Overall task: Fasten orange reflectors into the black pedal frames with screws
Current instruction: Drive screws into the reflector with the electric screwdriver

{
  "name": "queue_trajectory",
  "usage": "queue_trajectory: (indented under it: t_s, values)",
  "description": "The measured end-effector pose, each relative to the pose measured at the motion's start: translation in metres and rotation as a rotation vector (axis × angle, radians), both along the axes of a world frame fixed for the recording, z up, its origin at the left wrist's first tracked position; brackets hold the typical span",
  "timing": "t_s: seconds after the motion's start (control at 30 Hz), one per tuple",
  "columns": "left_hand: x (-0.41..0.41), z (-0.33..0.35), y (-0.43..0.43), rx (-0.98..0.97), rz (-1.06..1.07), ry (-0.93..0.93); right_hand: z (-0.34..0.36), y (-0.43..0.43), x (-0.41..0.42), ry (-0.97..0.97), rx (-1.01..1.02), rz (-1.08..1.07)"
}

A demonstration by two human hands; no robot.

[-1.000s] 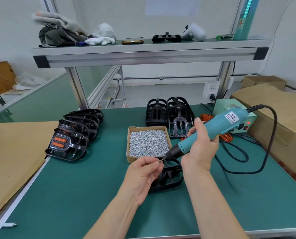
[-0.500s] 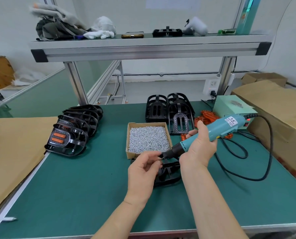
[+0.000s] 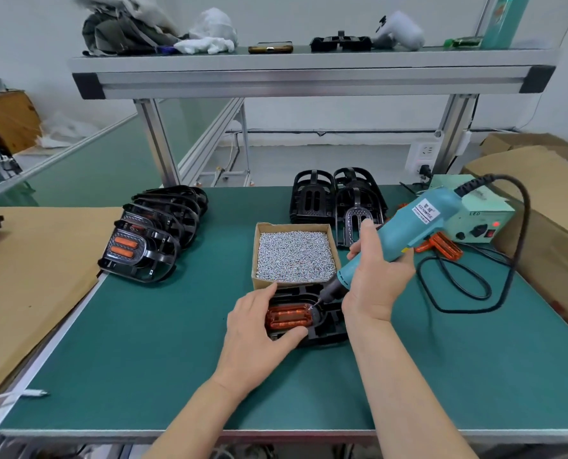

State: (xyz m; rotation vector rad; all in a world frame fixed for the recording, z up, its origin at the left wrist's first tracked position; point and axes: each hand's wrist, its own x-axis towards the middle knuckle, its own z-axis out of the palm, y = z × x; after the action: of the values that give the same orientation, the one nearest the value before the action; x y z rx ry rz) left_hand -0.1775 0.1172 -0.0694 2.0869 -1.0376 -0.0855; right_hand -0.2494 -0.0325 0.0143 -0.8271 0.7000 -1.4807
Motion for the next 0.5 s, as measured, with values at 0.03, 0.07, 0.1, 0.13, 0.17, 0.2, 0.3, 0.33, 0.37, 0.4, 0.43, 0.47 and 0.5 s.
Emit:
queue_trajectory:
  t_s: [0.03,0.07,0.1,0.13,0.17,0.2,0.3,0.33,0.37,0.4,0.43,0.47,0.5]
  values:
    - [0.0,-0.001,-0.001,0.008,0.002,-0.021,-0.001,0.002,0.002,0.018,-0.028,0.001]
    - [0.0,-0.003,-0.002,0.011,0.003,-0.042,-0.002,0.004,0.003,0.037,-0.052,0.004]
    - [0.0,-0.003,-0.003,0.012,0.002,-0.048,-0.004,0.005,0.005,0.058,-0.073,0.009]
    - [0.0,-0.003,-0.004,0.008,0.004,-0.042,-0.005,0.006,0.006,0.081,-0.096,0.013]
    - [0.001,-0.003,-0.005,0.003,0.004,-0.035,-0.007,0.007,0.008,0.105,-0.123,0.012]
    - [0.001,-0.004,-0.005,-0.006,0.003,-0.033,-0.008,0.008,0.009,0.13,-0.151,0.007]
    - [0.001,-0.005,-0.004,-0.029,-0.003,-0.021,-0.012,0.009,0.013,0.193,-0.215,-0.008]
    - [0.001,-0.005,-0.004,-0.033,-0.003,-0.015,-0.014,0.009,0.014,0.201,-0.227,-0.009]
    - [0.001,-0.005,-0.003,-0.034,-0.003,-0.011,-0.015,0.009,0.014,0.204,-0.233,-0.01]
    - [0.0,-0.005,-0.004,-0.035,-0.003,-0.01,-0.016,0.009,0.014,0.203,-0.231,-0.011]
    - [0.0,-0.005,-0.004,-0.033,-0.003,-0.007,-0.016,0.009,0.015,0.201,-0.225,-0.01]
    - [0.0,-0.005,-0.004,-0.031,-0.005,-0.004,-0.016,0.008,0.015,0.198,-0.217,-0.008]
    - [0.0,-0.004,-0.004,-0.028,-0.007,-0.002,-0.017,0.008,0.016,0.197,-0.208,-0.008]
